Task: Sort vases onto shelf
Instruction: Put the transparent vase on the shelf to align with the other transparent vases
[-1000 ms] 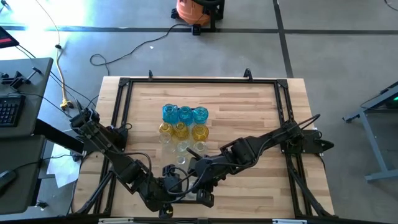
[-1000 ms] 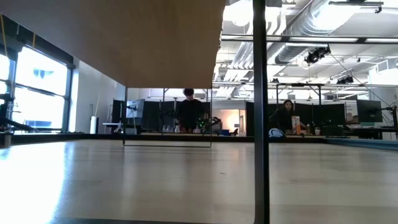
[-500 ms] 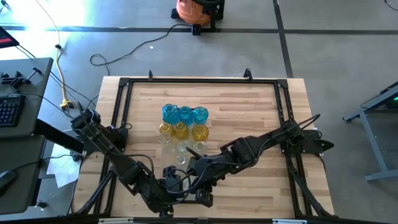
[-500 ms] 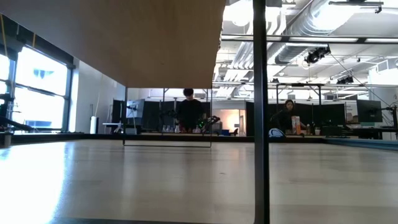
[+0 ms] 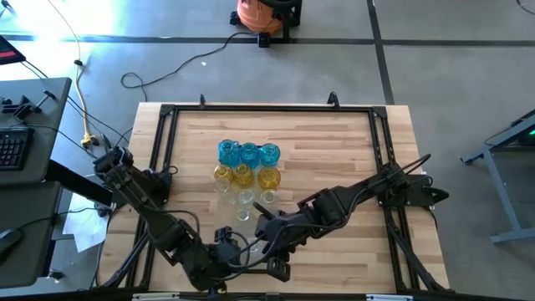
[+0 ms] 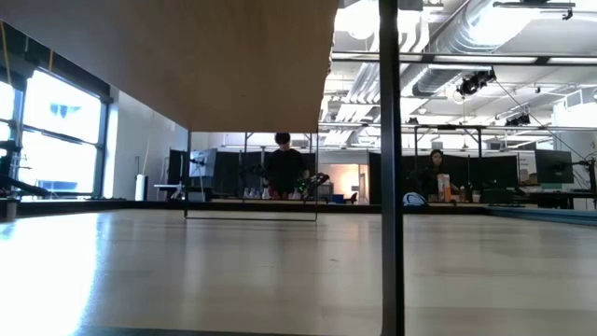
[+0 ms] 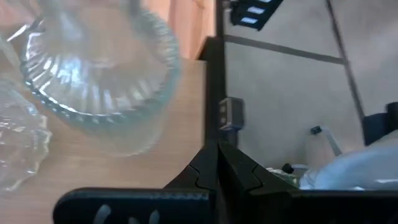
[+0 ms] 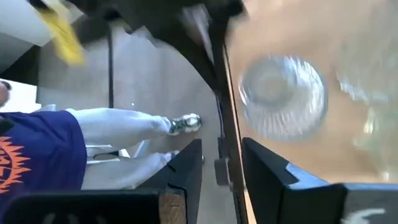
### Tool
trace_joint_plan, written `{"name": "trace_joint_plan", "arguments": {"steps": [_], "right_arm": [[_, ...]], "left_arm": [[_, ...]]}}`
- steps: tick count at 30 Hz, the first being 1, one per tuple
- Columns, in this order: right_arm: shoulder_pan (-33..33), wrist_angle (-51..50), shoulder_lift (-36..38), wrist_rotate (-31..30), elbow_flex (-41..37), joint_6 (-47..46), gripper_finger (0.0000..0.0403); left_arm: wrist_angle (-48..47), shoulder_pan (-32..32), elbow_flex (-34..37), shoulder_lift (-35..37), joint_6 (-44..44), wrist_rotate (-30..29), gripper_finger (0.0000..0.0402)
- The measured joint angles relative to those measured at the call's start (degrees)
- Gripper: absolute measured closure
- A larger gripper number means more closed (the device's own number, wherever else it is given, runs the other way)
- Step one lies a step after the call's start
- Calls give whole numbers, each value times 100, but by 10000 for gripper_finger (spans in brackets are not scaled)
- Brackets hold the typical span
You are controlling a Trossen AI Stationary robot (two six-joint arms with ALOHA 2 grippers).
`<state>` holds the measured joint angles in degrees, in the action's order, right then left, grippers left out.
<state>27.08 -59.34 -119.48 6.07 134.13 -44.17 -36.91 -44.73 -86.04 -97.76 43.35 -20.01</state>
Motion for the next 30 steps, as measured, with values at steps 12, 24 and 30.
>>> {"name": "trace_joint_plan", "arguments": {"steps": [12, 24, 30], "right_arm": [[471, -879, 0, -1531, 0, -502, 375], [753, -858, -20, -2706, 0, -1727, 400], [876, -835, -213, -3195, 7, -2705, 402]], "left_arm": [[-824, -683, 0, 928, 386, -1390, 401], [-1569, -1186, -2, 1701, 454, -2313, 401], [-1895, -1324, -2, 1962, 452, -2432, 401]]}}
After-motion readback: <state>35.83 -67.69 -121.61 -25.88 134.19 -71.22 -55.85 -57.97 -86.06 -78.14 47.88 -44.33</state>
